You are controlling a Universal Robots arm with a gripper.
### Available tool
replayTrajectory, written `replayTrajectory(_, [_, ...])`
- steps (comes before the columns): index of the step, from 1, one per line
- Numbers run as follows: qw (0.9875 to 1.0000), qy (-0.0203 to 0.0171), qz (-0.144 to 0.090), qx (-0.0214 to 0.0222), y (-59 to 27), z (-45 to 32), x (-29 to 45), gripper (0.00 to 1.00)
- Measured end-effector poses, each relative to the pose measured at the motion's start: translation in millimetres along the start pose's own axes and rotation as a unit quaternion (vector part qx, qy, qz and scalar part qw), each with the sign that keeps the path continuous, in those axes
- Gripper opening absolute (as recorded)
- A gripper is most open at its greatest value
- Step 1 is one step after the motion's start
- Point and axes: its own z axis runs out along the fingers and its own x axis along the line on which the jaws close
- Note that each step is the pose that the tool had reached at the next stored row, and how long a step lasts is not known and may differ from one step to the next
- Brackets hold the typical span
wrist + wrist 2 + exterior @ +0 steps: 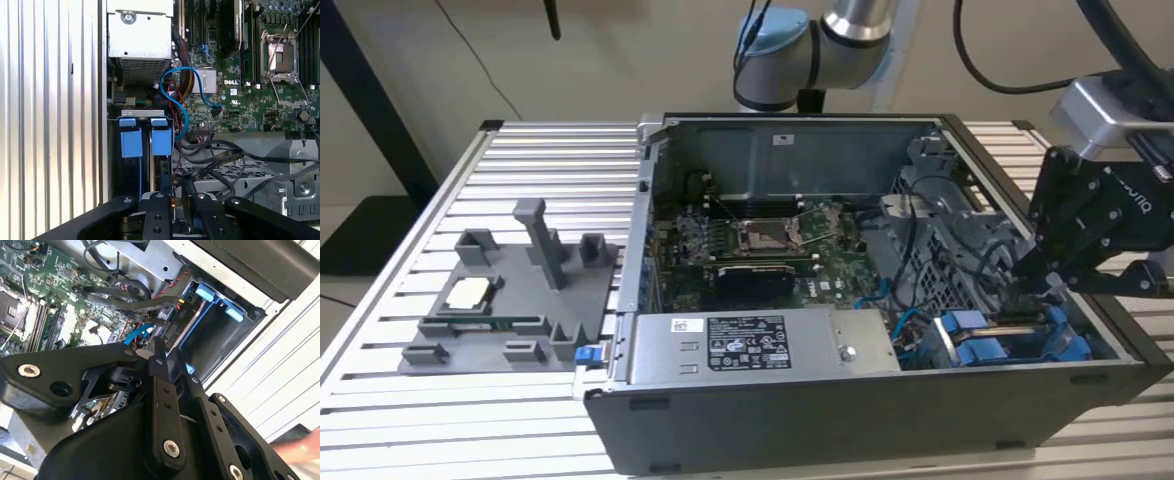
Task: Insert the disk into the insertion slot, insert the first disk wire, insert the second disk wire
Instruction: 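Insert the second disk wire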
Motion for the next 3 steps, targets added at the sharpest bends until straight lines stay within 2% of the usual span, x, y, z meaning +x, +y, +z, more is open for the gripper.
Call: replayTrajectory(3, [1.0000,0.0000,0.000,0.0000,0.0,-0.1,0.0,0.24])
